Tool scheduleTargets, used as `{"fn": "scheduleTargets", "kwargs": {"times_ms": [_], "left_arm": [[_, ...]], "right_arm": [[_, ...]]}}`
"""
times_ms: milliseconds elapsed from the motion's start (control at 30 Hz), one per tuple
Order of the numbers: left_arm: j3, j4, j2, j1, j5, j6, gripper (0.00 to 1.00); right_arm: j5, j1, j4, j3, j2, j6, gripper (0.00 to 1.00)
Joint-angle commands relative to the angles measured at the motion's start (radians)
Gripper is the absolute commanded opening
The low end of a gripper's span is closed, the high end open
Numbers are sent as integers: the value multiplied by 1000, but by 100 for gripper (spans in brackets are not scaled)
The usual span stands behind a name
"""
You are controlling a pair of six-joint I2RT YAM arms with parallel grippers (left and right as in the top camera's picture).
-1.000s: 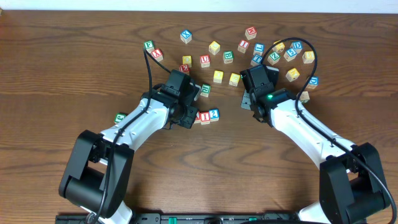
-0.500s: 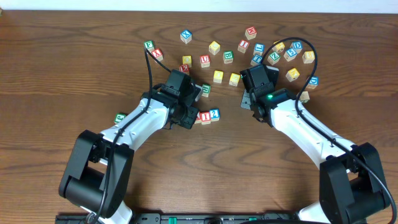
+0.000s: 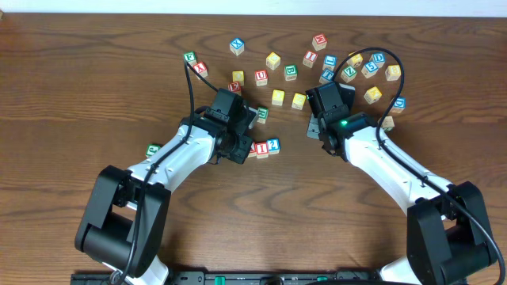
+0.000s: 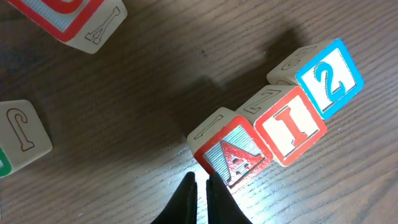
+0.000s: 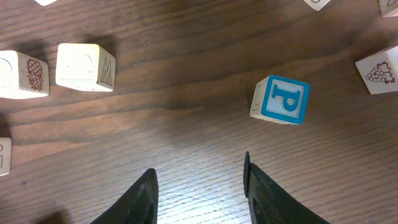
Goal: Spell out AI2
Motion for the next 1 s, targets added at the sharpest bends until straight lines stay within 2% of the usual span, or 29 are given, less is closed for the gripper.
{"fn": "scheduleTargets", "kwargs": {"times_ms": [0, 133, 267, 500, 767, 867, 967], "left_arm": [[-10, 1, 7, 0, -70, -34, 8], [-10, -3, 7, 0, -111, -81, 7], [-10, -21, -13, 0, -223, -186, 7], [-10, -113, -120, -47, -193, -311, 8], [-10, -137, -155, -225, -158, -480, 8], [-10, -133, -155, -269, -159, -492, 7], [-10, -135, -155, -278, -158, -493, 7]], "right_arm": [[9, -4, 3, -8, 8, 10, 40], [9, -4, 3, -8, 8, 10, 40], [13, -4, 3, -8, 8, 2, 40], [77, -8, 14, -8, 8, 3, 45], [84, -97, 44, -8, 8, 2, 47], [26, -142, 56, -8, 8, -76, 46], [-106, -179, 92, -8, 8, -227, 46]]}}
